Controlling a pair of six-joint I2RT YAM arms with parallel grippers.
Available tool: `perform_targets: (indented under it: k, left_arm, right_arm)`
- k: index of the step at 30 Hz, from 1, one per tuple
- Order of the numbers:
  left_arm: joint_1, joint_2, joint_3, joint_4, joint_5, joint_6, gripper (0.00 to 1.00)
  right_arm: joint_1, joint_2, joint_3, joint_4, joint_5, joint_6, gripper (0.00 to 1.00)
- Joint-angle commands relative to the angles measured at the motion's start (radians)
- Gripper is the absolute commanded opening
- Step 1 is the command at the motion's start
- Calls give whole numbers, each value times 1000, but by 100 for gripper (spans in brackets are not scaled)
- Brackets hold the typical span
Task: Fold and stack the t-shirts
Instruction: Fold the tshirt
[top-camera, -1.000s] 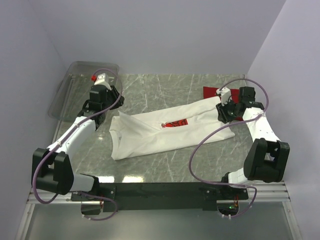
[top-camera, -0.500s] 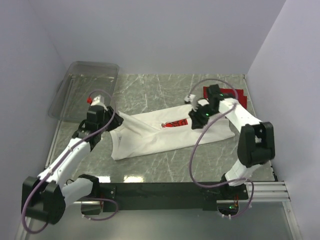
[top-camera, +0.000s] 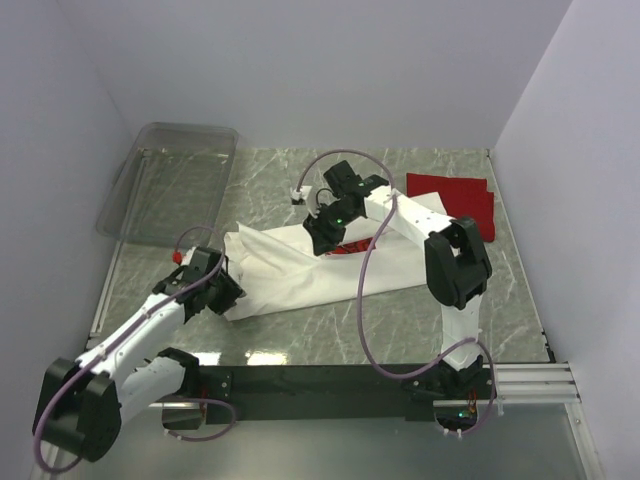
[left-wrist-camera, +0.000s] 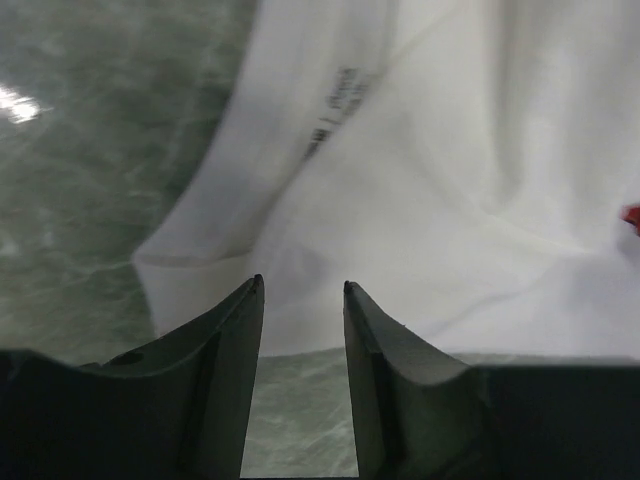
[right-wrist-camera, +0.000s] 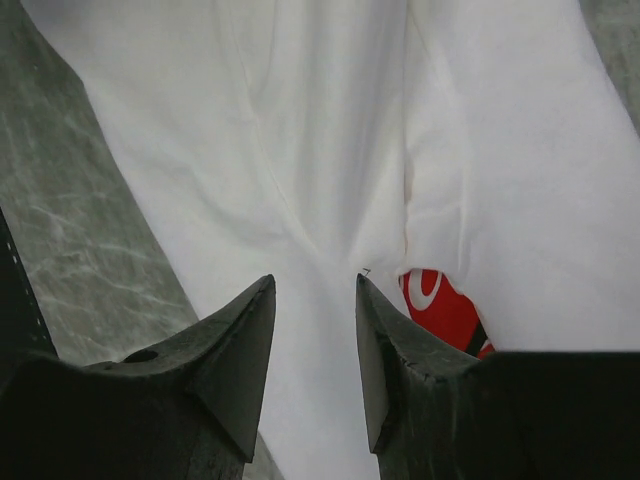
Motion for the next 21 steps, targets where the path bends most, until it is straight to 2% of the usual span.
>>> perform_targets:
  k: [1, 8, 21]
  left_arm:
    - [-7, 78, 66, -118, -105, -65, 42]
    - [-59, 224, 166, -204, -219, -57, 42]
    - [-114, 318, 184, -247, -220, -33, 41]
  right_arm:
    - [-5, 4, 61, 61, 8, 106, 45]
    - [-2, 0, 9, 90, 2, 127, 45]
    - [0, 21, 9, 94, -26, 153, 45]
